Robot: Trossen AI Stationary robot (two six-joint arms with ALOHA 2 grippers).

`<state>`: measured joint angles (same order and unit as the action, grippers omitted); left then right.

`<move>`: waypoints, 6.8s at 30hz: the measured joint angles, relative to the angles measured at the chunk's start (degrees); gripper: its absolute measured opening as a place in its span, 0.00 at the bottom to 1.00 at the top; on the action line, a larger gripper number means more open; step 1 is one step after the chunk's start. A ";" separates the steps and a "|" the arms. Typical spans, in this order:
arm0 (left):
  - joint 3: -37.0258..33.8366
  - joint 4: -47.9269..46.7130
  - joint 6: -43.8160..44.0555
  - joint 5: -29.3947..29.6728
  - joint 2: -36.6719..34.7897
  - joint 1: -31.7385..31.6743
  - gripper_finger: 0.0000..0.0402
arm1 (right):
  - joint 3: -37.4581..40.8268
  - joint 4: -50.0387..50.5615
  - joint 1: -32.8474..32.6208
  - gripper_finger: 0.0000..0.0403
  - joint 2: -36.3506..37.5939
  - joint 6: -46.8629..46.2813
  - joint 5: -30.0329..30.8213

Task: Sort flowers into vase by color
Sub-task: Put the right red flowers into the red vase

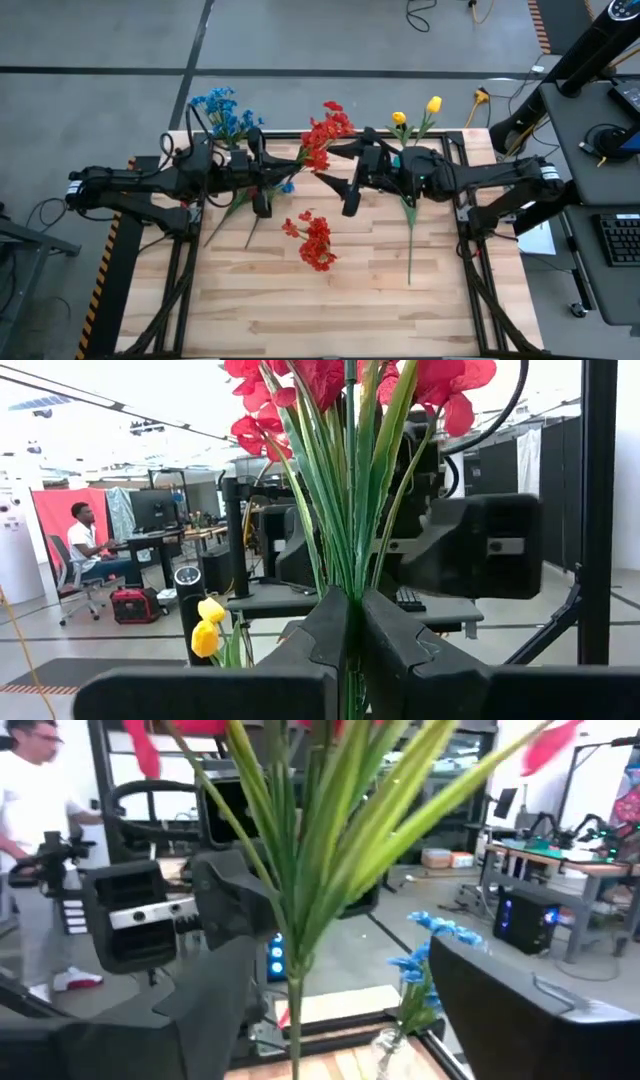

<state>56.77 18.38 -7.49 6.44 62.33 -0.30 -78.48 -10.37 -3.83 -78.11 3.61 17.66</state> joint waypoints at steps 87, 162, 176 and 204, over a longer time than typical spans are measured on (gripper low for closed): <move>4.51 -27.51 3.33 0.70 -14.91 0.35 0.40 | 0.45 16.04 1.24 0.11 13.77 -1.89 -8.70; -27.70 1.94 25.09 32.76 9.16 33.15 0.45 | 35.43 -45.58 -6.44 0.11 1.45 -2.38 -5.52; -29.95 23.57 23.01 45.24 28.36 34.40 0.64 | 35.43 -45.33 -6.70 0.11 1.47 -2.52 -5.65; -24.44 39.57 20.57 45.72 46.26 31.12 0.66 | 35.43 -44.02 -6.68 0.11 1.49 -3.20 -5.67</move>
<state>32.33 57.95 13.08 52.16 108.59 30.83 -43.05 -54.39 -10.51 -76.62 0.40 11.99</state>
